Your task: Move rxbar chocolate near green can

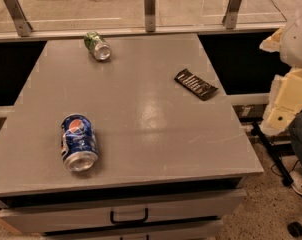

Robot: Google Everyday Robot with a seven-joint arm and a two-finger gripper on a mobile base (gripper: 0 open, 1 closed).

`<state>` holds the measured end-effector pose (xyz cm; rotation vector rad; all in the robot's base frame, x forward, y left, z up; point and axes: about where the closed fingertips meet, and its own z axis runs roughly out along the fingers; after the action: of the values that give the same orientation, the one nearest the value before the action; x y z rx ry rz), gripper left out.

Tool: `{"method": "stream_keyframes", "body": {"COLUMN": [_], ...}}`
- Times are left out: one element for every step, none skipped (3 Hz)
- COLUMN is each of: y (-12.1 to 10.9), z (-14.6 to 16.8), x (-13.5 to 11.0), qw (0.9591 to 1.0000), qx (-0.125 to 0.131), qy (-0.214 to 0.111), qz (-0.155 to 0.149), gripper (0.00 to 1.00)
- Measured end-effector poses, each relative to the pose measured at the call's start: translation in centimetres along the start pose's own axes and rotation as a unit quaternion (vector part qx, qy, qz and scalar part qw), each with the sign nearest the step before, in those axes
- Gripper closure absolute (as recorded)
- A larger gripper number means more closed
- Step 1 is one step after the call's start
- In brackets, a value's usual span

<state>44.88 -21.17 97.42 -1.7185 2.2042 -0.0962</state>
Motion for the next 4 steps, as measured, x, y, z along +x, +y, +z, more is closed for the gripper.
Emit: {"method": "stream_keyframes", "body": {"y": [-2.0,-5.6,-8.2,-9.7], "z": [2.6,6.7,10.7,14.3], "x": [-1.5,-3.3,-5.4,-7.3], "qw": [0.9993,0.995,0.9877,0.9788], "qx": [0.011,0.025,0.019,0.001], "qy": [-0.034,-0.084,-0.123,-0.149], "qz": [0.009,0.048,0.095,0.14], "gripper": [0.0,0.0,0.0,0.0]}}
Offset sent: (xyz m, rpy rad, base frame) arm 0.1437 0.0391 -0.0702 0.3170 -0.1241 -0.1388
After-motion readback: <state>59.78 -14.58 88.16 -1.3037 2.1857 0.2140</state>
